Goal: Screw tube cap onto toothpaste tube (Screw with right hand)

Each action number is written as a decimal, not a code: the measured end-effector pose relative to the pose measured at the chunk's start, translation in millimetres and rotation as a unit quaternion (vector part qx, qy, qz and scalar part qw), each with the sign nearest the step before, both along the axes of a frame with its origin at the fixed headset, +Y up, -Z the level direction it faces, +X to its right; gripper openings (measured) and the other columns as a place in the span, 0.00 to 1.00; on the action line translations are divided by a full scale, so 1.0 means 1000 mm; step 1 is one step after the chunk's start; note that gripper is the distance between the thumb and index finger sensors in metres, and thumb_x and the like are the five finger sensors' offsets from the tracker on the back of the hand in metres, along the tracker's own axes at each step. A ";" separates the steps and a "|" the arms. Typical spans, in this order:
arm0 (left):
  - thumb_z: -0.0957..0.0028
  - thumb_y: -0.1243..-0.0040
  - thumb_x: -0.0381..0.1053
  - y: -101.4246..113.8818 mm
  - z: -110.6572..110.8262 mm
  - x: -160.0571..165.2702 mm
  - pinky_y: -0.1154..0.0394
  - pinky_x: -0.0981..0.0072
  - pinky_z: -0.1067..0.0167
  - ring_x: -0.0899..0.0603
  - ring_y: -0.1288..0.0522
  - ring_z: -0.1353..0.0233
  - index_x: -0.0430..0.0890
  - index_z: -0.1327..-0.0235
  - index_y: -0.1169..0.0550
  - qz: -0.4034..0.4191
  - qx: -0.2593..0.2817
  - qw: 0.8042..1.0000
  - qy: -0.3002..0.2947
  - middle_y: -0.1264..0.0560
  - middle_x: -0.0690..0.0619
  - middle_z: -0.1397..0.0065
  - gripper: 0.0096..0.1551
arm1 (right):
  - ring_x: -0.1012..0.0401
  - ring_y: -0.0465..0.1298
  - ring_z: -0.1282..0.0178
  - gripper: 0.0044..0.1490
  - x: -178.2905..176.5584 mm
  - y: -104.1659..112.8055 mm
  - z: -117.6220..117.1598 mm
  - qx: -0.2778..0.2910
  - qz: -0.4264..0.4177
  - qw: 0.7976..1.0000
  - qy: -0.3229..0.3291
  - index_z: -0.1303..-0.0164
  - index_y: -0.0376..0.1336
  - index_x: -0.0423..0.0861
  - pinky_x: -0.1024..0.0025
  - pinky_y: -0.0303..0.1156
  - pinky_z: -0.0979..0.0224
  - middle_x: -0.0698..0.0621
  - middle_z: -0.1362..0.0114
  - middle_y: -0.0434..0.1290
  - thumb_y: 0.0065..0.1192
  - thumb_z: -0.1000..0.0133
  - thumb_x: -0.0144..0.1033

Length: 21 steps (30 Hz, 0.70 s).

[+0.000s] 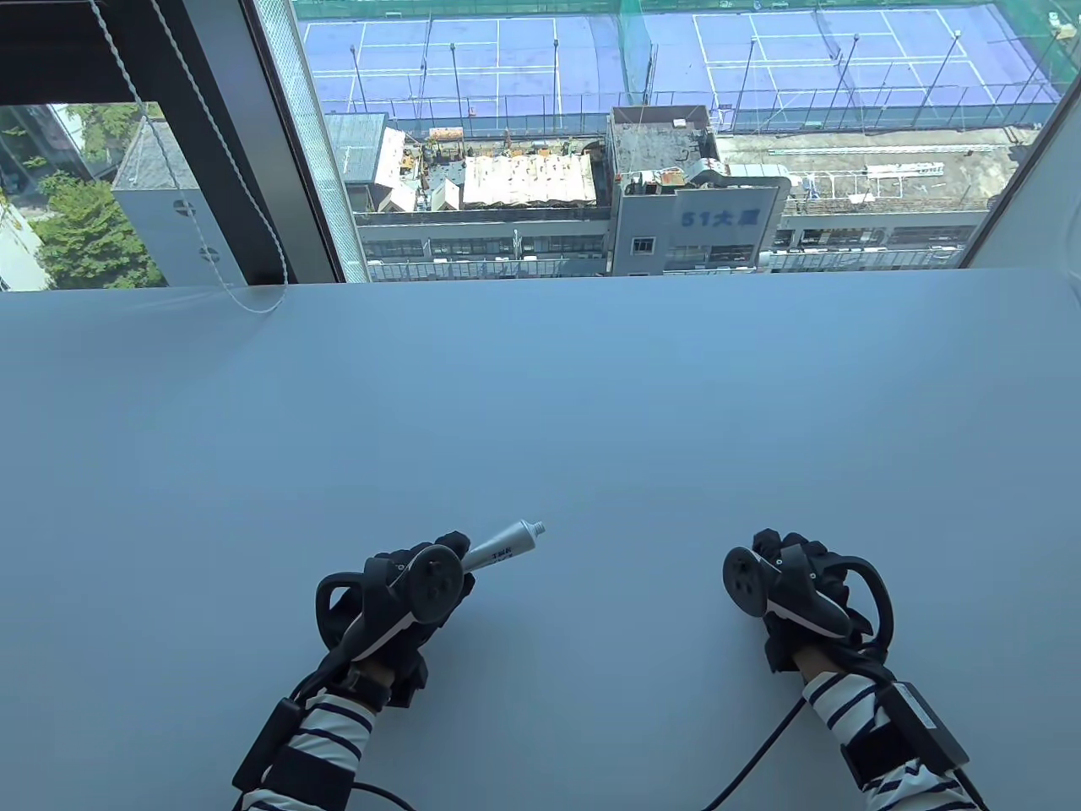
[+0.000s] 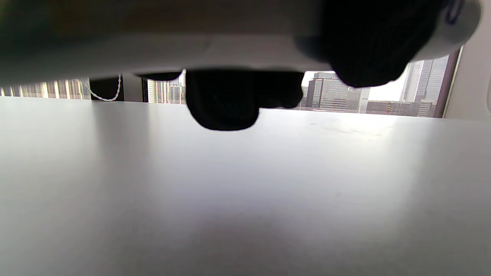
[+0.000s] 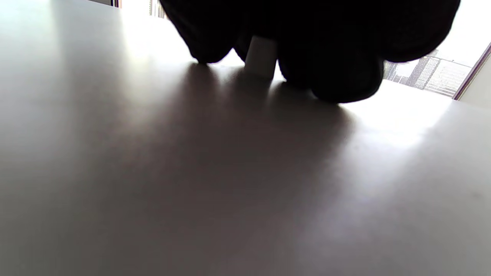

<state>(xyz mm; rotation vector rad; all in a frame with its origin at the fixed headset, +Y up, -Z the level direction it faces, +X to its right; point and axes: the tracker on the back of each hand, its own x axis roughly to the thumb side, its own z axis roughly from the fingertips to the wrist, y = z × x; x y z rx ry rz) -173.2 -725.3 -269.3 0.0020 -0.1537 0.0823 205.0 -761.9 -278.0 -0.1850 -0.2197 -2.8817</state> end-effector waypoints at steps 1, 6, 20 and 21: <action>0.58 0.35 0.73 0.000 0.000 0.000 0.28 0.49 0.32 0.40 0.22 0.35 0.57 0.31 0.30 0.000 0.000 1.000 0.000 0.25 0.47 0.33 0.42 | 0.39 0.74 0.45 0.28 -0.001 0.000 0.000 0.001 0.002 1.000 0.001 0.26 0.59 0.31 0.37 0.67 0.41 0.26 0.37 0.70 0.55 0.33 0.29; 0.59 0.35 0.73 0.000 0.000 0.001 0.27 0.49 0.32 0.41 0.22 0.36 0.57 0.32 0.30 0.002 -0.005 1.000 -0.005 0.24 0.48 0.34 0.42 | 0.41 0.75 0.47 0.25 -0.003 0.000 0.001 0.006 0.007 1.000 0.009 0.30 0.61 0.31 0.38 0.69 0.43 0.28 0.38 0.72 0.56 0.34 0.26; 0.59 0.37 0.75 0.017 0.015 0.020 0.27 0.50 0.32 0.41 0.21 0.37 0.56 0.34 0.28 0.024 0.038 0.997 -0.065 0.23 0.48 0.36 0.42 | 0.40 0.75 0.44 0.24 -0.021 0.040 0.014 0.066 -0.223 0.971 0.059 0.34 0.63 0.32 0.38 0.70 0.41 0.27 0.35 0.70 0.62 0.40 0.21; 0.59 0.37 0.75 0.019 0.017 0.023 0.27 0.50 0.32 0.41 0.21 0.37 0.56 0.34 0.28 0.027 0.045 0.996 -0.071 0.23 0.48 0.36 0.42 | 0.39 0.74 0.44 0.24 -0.021 0.045 0.017 0.073 -0.303 0.948 0.067 0.34 0.63 0.31 0.37 0.69 0.41 0.27 0.35 0.69 0.62 0.40 0.21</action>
